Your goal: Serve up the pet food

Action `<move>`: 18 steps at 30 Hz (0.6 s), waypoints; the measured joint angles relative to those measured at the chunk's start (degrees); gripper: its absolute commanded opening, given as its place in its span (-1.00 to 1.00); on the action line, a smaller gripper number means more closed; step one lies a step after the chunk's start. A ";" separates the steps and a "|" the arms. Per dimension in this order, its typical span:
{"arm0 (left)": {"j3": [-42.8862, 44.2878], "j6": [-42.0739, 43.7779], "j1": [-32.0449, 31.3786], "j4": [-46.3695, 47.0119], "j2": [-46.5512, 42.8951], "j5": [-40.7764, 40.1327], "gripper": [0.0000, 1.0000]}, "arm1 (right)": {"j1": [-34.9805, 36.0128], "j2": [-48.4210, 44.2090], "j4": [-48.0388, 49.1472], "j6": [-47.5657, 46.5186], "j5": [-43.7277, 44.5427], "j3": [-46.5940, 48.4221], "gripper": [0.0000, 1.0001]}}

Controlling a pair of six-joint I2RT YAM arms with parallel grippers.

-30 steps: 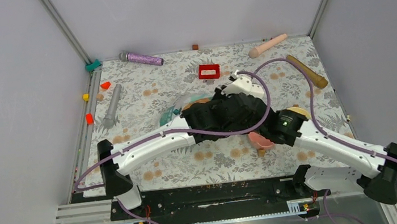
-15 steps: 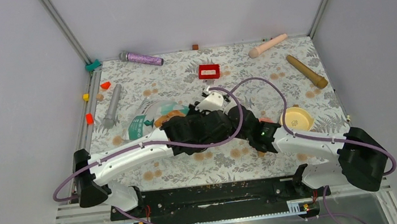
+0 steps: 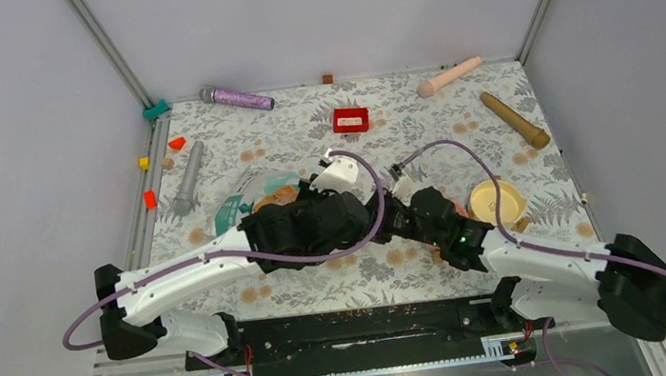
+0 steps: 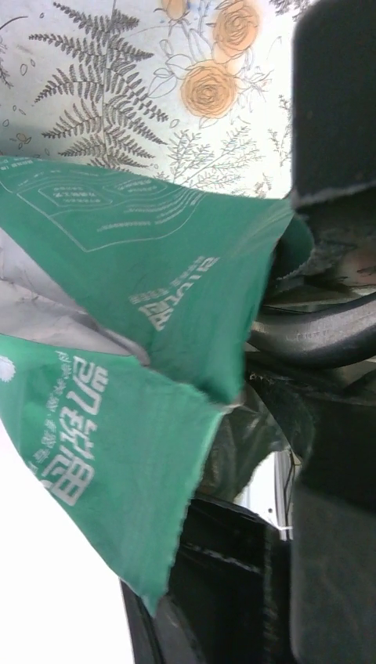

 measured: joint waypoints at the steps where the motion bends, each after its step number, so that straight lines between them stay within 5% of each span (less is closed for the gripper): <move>1: -0.09 0.02 -0.22 0.02 -0.61 -0.31 -1.00 | 0.00 -1.86 -1.79 -0.13 0.15 -0.13 -1.00; 9: -0.11 -0.02 -0.48 -0.13 -3.85 -2.43 -1.00 | 0.00 -16.61 -16.98 -2.08 2.78 -0.31 -1.00; 18: -0.96 -0.02 -0.68 0.79 -4.57 -2.93 -1.00 | 0.00 -22.71 -23.17 -1.09 3.54 -0.28 -1.00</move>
